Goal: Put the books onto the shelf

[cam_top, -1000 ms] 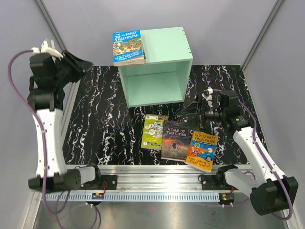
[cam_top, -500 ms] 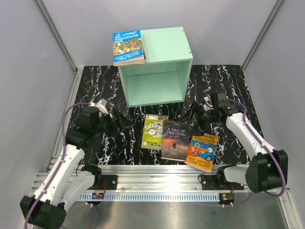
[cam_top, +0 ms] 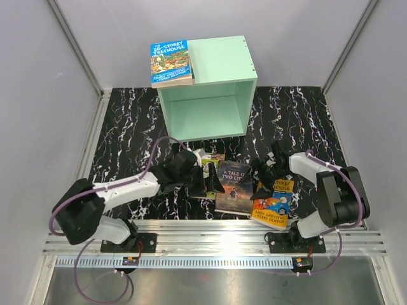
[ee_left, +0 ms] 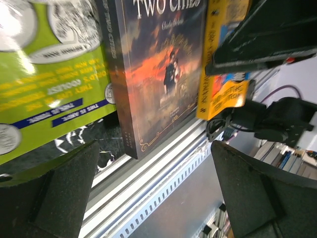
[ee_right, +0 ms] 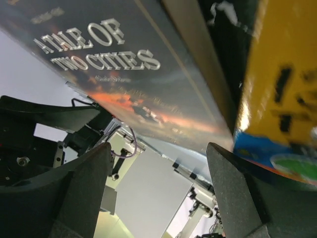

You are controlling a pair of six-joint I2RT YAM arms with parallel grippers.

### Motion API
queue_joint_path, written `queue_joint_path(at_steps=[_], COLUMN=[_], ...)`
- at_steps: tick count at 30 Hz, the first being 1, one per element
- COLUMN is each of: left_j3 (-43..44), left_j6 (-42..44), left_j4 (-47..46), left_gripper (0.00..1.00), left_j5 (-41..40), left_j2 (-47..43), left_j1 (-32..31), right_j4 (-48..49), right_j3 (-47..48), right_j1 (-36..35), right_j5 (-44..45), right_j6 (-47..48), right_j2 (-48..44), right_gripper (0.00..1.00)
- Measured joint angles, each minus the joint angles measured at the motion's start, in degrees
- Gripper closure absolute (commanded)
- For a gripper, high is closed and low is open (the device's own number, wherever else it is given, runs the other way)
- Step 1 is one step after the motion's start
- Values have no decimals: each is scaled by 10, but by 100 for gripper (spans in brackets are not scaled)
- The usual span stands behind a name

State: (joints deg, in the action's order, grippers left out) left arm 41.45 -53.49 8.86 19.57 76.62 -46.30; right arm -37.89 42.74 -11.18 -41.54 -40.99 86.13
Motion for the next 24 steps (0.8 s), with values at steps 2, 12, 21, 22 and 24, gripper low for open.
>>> queue_joint_path(at_steps=[2, 12, 21, 22, 24], left_j3=[0, 6, 33, 33, 33], left_j6=[-13, -40, -56, -57, -61], left_j4=[-16, -59, -66, -64, -58], left_gripper=[1, 1, 31, 39, 53], left_j5=[-2, -3, -9, -12, -24], left_j2=[29, 114, 159, 157, 146], left_j1=[-21, -78, -110, -109, -109], right_j4=[17, 51, 52, 54, 58], right_j3=[-7, -40, -38, -38, -40], right_j1=[0, 4, 7, 7, 8], right_j5=[5, -34, -47, -49, -53], right_j6=[9, 17, 17, 17, 17], right_j2=[13, 30, 52, 52, 52], right_gripper=[15, 16, 17, 17, 17])
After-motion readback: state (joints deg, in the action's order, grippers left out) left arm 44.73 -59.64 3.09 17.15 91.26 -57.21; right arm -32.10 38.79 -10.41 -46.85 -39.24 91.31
